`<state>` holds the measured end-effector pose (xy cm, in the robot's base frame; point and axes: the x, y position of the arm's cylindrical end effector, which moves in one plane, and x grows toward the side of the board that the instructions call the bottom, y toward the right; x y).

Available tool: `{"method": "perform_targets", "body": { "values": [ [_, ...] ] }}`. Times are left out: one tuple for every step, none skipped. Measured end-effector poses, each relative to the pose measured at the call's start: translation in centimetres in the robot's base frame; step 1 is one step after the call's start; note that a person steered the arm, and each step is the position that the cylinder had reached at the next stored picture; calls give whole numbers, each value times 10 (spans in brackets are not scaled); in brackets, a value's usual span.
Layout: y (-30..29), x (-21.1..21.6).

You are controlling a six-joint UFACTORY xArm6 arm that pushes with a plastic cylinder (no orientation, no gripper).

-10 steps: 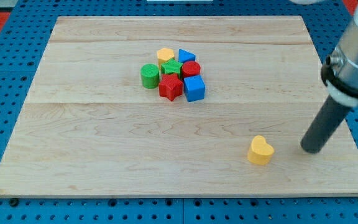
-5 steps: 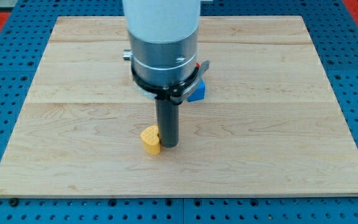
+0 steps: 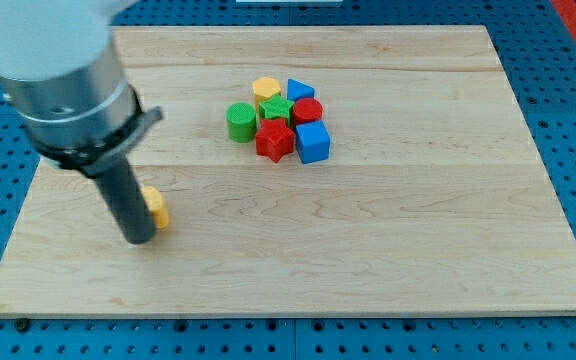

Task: Push the yellow heart into the yellow hexagon

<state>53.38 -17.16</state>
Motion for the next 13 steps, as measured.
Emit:
{"method": "perform_targets", "body": {
  "values": [
    [-21, -36],
    [-32, -42],
    [-21, -18],
    [35, -14],
    [37, -31],
    [22, -63],
    [19, -95],
    [23, -125],
    [27, -153],
    [15, -148],
    [-13, -123],
    [6, -115],
    [23, -115]
  ]
}}
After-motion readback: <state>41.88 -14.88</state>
